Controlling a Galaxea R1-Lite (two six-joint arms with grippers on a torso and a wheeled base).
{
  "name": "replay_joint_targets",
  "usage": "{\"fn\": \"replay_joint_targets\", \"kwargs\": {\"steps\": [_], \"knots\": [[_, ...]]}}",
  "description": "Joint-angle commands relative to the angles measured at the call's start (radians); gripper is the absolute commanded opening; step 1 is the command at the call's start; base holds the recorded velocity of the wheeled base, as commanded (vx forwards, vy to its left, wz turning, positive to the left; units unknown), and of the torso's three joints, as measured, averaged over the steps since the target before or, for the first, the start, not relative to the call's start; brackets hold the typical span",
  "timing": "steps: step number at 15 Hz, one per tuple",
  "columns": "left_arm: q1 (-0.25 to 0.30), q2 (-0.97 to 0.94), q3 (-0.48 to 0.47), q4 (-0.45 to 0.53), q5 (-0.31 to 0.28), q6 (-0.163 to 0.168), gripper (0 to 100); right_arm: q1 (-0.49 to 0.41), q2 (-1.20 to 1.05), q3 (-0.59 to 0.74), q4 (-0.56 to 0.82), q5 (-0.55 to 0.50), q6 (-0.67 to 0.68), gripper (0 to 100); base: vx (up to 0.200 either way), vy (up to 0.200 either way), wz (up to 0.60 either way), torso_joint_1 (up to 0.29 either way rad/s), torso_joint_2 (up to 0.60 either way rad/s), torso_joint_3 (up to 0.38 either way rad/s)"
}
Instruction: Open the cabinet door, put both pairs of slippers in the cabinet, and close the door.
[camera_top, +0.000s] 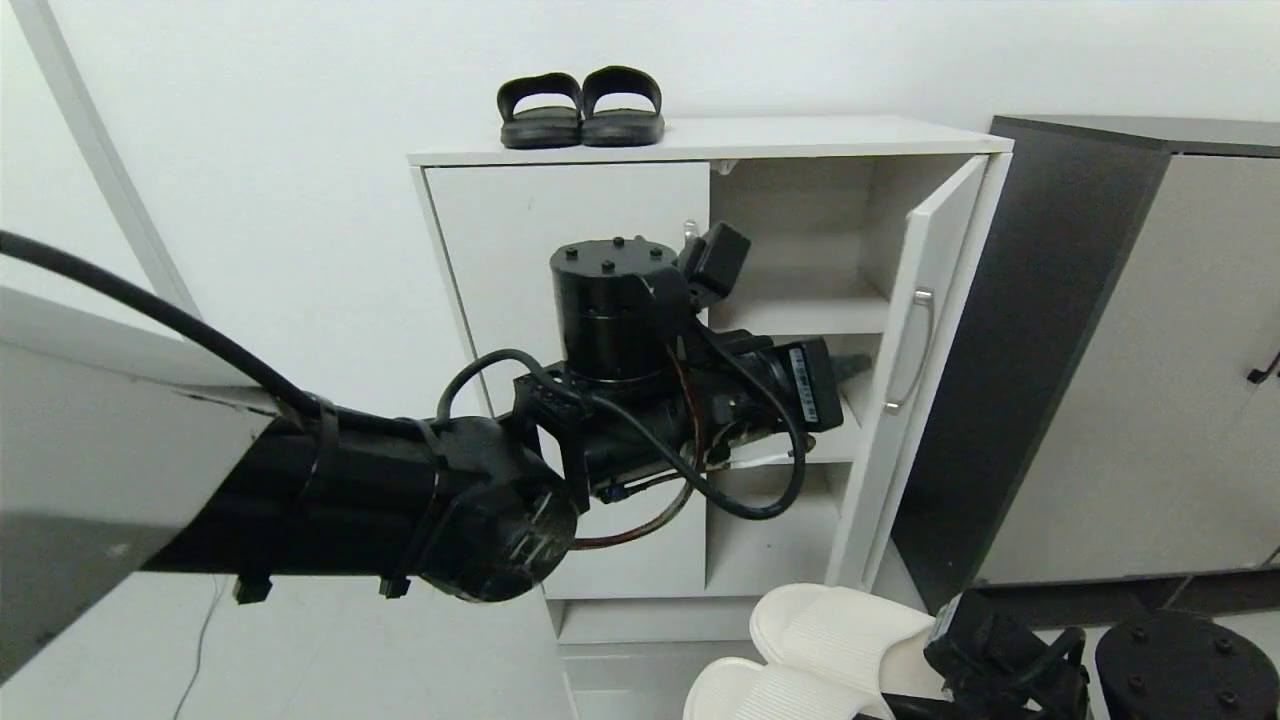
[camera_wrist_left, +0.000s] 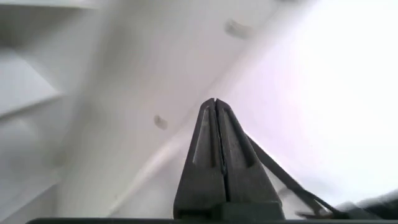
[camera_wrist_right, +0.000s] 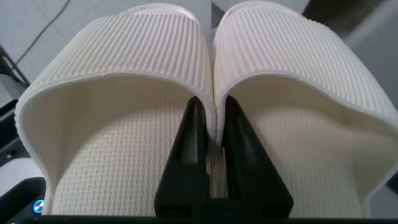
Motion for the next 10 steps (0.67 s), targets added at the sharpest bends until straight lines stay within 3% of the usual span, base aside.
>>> {"fn": "replay_joint_targets", "kwargs": {"steps": [1, 5, 10], "knots": [[0.004, -0.005, 0.005, -0.003, 0.001, 0.002, 0, 0.002, -0.002, 0.001, -0.003, 0.001, 0.0, 0, 0.0, 0.0, 0.0, 0.0, 0.0, 0.0], [0.136, -0.118, 0.106, 0.004, 0.005, 0.003, 0, 0.002, -0.002, 0.002, -0.01, 0.001, 0.0, 0, 0.0, 0.0, 0.0, 0.0, 0.0, 0.0], [0.336, -0.517, 0.407, 0.058, 0.003, 0.008, 0, -0.006, 0.005, -0.001, -0.016, 0.001, 0.0, 0, 0.0, 0.0, 0.0, 0.0, 0.0, 0.0]]}}
